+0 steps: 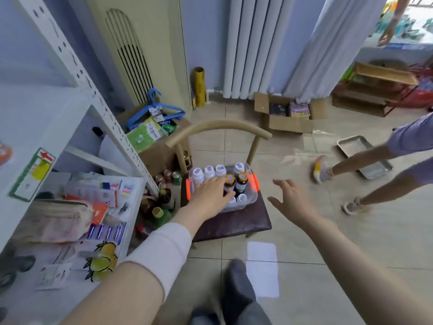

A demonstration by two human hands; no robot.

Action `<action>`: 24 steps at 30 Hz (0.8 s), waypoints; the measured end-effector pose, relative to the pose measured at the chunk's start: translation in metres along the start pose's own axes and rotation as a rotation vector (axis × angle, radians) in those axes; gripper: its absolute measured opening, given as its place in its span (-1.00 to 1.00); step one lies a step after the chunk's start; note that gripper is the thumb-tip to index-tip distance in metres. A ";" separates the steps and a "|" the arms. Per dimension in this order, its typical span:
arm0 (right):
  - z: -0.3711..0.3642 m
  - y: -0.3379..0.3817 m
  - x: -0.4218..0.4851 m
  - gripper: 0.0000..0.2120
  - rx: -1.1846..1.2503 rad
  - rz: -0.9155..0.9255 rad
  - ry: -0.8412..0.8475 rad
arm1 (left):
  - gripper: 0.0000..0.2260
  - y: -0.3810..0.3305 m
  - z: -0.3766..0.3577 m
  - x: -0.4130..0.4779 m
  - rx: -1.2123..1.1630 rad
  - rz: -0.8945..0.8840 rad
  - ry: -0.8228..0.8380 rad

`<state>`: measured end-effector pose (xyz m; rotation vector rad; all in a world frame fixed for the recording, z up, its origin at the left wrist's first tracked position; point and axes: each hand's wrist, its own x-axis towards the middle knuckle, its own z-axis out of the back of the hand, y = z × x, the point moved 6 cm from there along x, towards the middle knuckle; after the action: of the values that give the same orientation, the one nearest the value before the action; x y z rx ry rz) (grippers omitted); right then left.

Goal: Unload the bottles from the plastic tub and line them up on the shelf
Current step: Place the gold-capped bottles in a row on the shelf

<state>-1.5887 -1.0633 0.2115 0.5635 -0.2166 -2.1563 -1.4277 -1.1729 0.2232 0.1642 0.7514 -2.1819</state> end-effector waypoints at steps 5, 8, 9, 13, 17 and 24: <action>-0.039 -0.024 0.069 -0.51 0.050 -0.055 0.172 | -0.63 0.025 -0.051 0.065 -0.146 0.161 0.040; -0.058 -0.030 0.101 -0.45 0.024 -0.021 0.249 | -0.64 0.034 -0.078 0.089 -0.186 0.244 0.070; -0.061 -0.030 0.111 -0.43 0.017 -0.014 0.256 | -0.64 0.038 -0.082 0.095 -0.204 0.264 0.071; -0.073 -0.033 0.152 -0.42 0.059 0.023 0.243 | -0.56 0.054 -0.095 0.125 -0.261 0.327 0.038; -0.109 -0.045 0.197 -0.39 0.108 0.037 0.193 | -0.55 0.078 -0.124 0.169 -0.341 0.349 -0.052; -0.178 -0.071 0.242 -0.41 0.183 0.087 -0.006 | -0.53 0.112 -0.176 0.214 -0.508 0.344 -0.313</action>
<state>-1.6812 -1.2041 -0.0474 0.6394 -0.4369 -2.0666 -1.5111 -1.2700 -0.0472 -0.2831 0.9851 -1.5875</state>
